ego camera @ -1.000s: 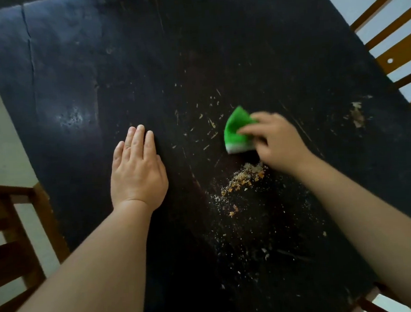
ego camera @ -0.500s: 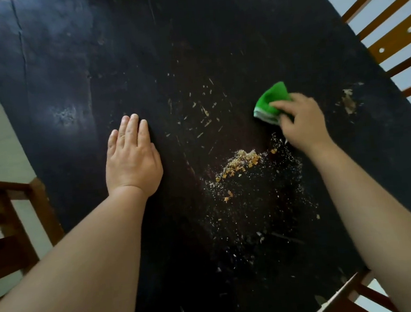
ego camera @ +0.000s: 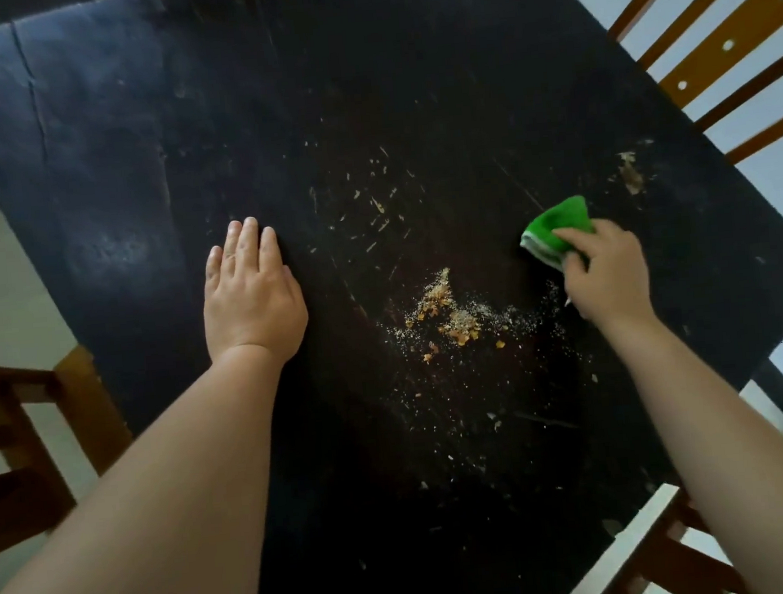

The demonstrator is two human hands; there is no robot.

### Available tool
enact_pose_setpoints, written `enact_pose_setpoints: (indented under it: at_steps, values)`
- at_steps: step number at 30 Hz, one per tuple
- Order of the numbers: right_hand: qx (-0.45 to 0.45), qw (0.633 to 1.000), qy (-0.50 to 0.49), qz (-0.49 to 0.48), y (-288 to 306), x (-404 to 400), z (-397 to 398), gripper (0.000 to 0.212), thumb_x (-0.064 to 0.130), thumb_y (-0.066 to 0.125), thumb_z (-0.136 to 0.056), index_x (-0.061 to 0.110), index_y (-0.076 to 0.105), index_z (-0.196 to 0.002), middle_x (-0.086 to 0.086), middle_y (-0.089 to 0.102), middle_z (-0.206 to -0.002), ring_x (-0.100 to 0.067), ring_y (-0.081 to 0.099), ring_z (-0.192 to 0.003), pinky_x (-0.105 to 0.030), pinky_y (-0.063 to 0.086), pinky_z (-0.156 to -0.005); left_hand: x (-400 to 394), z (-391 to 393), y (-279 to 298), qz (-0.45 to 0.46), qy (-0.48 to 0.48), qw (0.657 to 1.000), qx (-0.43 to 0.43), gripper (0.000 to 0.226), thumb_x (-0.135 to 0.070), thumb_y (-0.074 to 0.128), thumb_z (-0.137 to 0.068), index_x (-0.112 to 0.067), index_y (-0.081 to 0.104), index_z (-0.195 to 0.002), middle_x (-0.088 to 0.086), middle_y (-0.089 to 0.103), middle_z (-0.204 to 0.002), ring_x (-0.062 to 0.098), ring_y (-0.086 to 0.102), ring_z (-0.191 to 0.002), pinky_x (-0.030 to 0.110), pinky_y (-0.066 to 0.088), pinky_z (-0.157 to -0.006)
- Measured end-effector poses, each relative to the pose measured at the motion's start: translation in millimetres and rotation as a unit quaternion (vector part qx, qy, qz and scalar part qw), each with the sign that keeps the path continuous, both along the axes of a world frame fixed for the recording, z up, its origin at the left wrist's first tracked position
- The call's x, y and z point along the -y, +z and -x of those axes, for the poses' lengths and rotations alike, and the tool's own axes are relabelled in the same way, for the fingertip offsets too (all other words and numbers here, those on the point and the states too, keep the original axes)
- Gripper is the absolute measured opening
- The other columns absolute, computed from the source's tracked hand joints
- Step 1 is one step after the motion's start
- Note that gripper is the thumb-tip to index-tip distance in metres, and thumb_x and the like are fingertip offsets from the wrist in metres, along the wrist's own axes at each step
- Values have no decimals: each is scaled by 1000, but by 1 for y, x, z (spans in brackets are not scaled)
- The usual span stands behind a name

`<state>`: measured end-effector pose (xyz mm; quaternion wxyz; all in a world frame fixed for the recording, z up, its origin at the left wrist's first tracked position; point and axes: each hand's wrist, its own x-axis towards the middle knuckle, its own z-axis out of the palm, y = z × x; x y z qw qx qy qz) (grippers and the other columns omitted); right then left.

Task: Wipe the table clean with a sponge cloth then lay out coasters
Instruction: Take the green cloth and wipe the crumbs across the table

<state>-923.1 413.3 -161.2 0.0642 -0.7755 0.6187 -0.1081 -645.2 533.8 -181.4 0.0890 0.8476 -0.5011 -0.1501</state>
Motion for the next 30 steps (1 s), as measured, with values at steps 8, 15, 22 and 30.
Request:
enact_pose_setpoints:
  at_steps: [8,15,22,30]
  values:
    - [96,992,84,17,16,-71,-5,30,7,50,-74,0,70,-95,-23,66,-92,-38,61,-81,-34,43,-77,-1,2,3,9,-3,1000,9,49,-21,24,-98,-7,18,-145,8,11,-155,19,3,-144,33,-1,-117]
    - [2,996,-87,-1,8,-36,46,32,2,49,-81,2,64,-110,-26,59,-108,-44,53,-95,-38,43,-81,-3,7,6,23,-123,991,44,45,-18,29,-97,-9,30,-141,7,20,-153,19,9,-144,35,1,-117]
    - [84,996,6,13,-3,-122,4,29,-11,59,-73,0,69,-98,-21,64,-88,-36,58,-77,-33,43,-66,-23,30,18,48,-136,988,51,44,-17,36,-95,-7,36,-138,9,26,-151,19,15,-143,41,-6,-115]
    - [42,996,-75,33,18,-98,55,30,0,53,-79,0,66,-107,-26,62,-102,-42,56,-91,-33,42,-75,-83,65,13,32,-128,991,12,48,-22,33,-94,0,37,-136,16,29,-148,26,19,-141,36,5,-113]
